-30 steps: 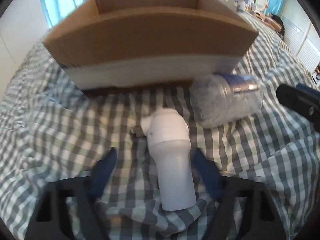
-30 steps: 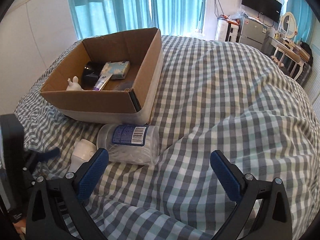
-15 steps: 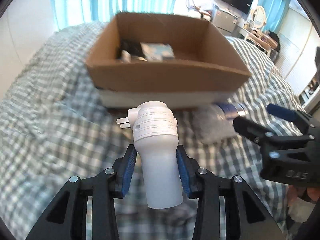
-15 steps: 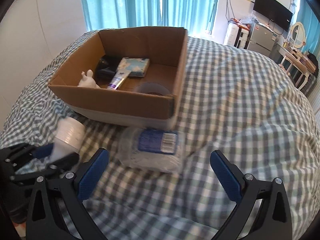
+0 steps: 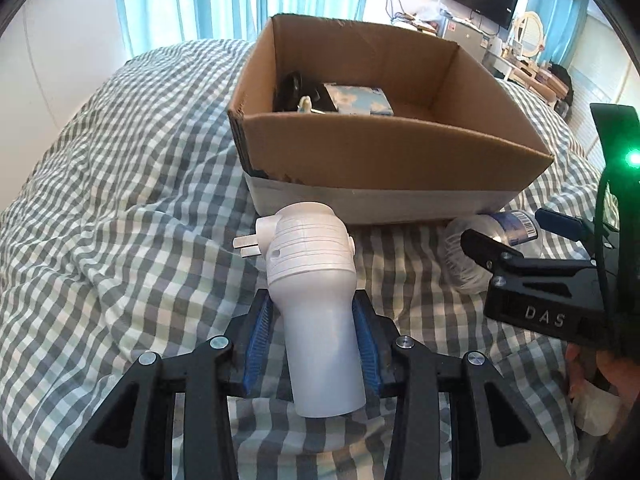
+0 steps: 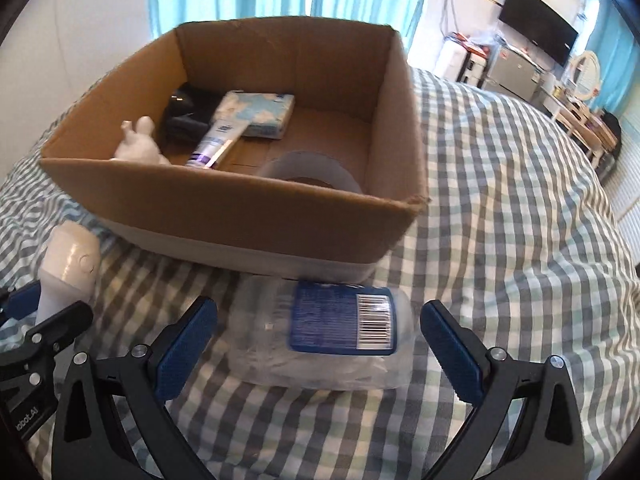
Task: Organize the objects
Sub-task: 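Grasp the white plug device with the left tool while the right tool grasps the clear container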
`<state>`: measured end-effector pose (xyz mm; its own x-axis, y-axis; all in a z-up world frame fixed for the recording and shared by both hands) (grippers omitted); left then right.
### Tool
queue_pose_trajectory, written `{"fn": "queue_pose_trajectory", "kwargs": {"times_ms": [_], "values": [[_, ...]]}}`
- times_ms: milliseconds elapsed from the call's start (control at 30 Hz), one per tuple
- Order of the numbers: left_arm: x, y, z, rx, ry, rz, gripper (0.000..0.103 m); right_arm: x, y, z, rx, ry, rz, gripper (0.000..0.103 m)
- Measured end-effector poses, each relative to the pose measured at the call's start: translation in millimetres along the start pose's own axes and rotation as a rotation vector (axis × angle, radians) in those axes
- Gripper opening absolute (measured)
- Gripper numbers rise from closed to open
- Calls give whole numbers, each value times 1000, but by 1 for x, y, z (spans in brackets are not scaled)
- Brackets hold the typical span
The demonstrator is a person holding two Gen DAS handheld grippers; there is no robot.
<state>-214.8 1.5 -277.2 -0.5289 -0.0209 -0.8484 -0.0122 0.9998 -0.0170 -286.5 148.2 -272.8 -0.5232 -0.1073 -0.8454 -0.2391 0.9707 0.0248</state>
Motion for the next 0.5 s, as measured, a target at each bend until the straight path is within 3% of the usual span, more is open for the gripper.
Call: {"fn": "queue_pose_trajectory", "kwargs": {"times_ms": [200, 333, 500], "values": [[12, 2, 4, -1, -24, 37, 41, 23, 4, 11, 17, -72, 5, 102], [17, 1, 6, -7, -40, 58, 41, 26, 0, 13, -9, -80, 1, 90], [20, 2, 10, -3, -46, 72, 41, 19, -2, 18, -31, -73, 17, 89]]}}
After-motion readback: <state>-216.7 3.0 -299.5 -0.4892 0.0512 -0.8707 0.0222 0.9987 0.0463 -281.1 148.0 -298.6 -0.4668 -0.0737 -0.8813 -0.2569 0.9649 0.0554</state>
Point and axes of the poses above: each gripper's, at about its wrist camera, not at the fingertips, and x roughly the way its jaws point, y to its right, z to its underside, the point moved 10 cm from there along x, roughly the way its jaws point, and after that the axes turned 6 degrees about -z, right-handed, at the moved point
